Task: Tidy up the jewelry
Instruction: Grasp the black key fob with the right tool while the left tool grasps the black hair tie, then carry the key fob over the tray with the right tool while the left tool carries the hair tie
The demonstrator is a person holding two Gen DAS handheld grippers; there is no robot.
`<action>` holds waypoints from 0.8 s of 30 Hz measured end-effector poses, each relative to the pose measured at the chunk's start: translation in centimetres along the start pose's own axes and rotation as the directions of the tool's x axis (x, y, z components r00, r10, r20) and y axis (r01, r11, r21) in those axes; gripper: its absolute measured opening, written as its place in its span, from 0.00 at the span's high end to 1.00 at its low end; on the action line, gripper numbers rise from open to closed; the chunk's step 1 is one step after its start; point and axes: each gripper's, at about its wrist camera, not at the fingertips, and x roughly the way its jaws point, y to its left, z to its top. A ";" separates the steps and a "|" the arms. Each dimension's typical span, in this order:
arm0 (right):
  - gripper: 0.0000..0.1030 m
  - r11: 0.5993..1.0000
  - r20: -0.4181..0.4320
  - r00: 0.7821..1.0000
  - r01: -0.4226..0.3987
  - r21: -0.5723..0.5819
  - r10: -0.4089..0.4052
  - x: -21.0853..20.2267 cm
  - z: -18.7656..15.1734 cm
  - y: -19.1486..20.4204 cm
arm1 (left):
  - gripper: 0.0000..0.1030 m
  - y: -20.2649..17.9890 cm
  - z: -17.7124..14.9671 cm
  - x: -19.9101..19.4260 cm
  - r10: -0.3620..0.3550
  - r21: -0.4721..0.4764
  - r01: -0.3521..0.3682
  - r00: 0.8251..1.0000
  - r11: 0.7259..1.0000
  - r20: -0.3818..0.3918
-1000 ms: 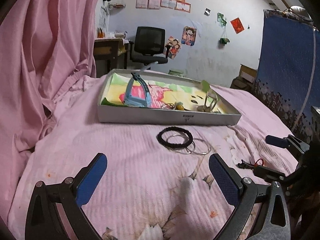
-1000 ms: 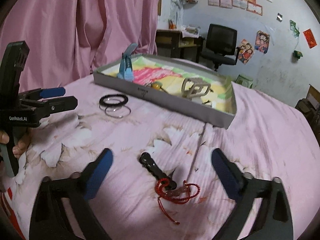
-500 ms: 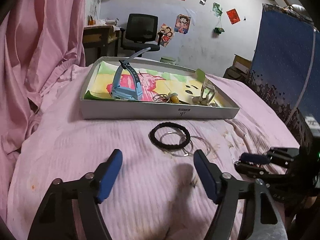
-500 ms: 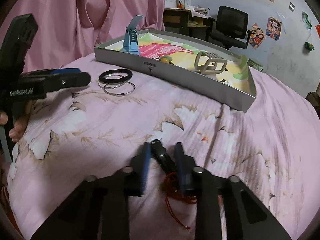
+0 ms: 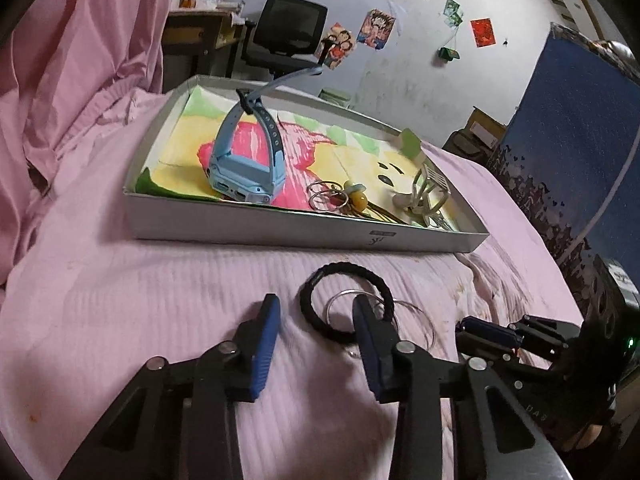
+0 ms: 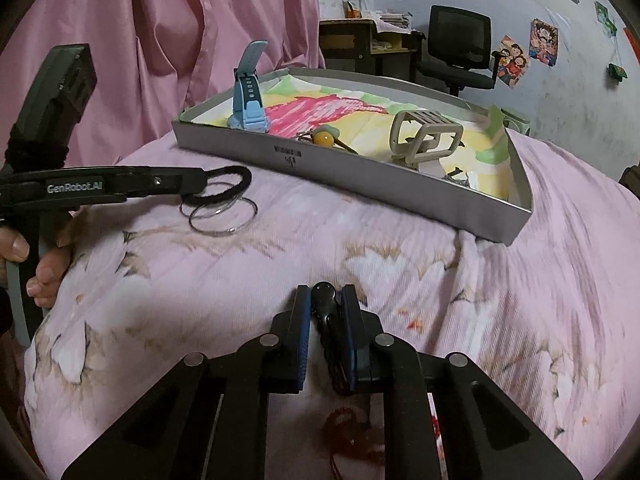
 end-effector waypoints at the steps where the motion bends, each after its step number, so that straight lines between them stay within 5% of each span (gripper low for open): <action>1: 0.87 1.000 0.000 1.000 0.000 0.001 0.000 0.1 0.0 -0.1 | 0.71 0.2 0.1 0.2 -0.004 -0.011 0.004 1.000 1.000 -0.006; 9: 0.87 1.000 -0.007 1.000 0.004 0.008 -0.004 0.4 -0.1 0.0 | 0.92 1.7 0.6 1.5 -0.044 -0.090 0.039 0.998 0.995 -0.052; 13: 0.87 1.000 0.000 1.000 0.009 0.017 -0.009 0.3 -0.1 -0.1 | 0.94 1.6 0.3 1.3 -0.046 -0.090 0.043 0.998 0.995 -0.036; 24: 0.87 1.000 0.135 0.991 0.015 0.026 -0.018 -2.0 0.5 0.2 | 0.94 -0.3 0.0 -3.0 -0.001 -0.017 0.003 0.989 1.000 0.150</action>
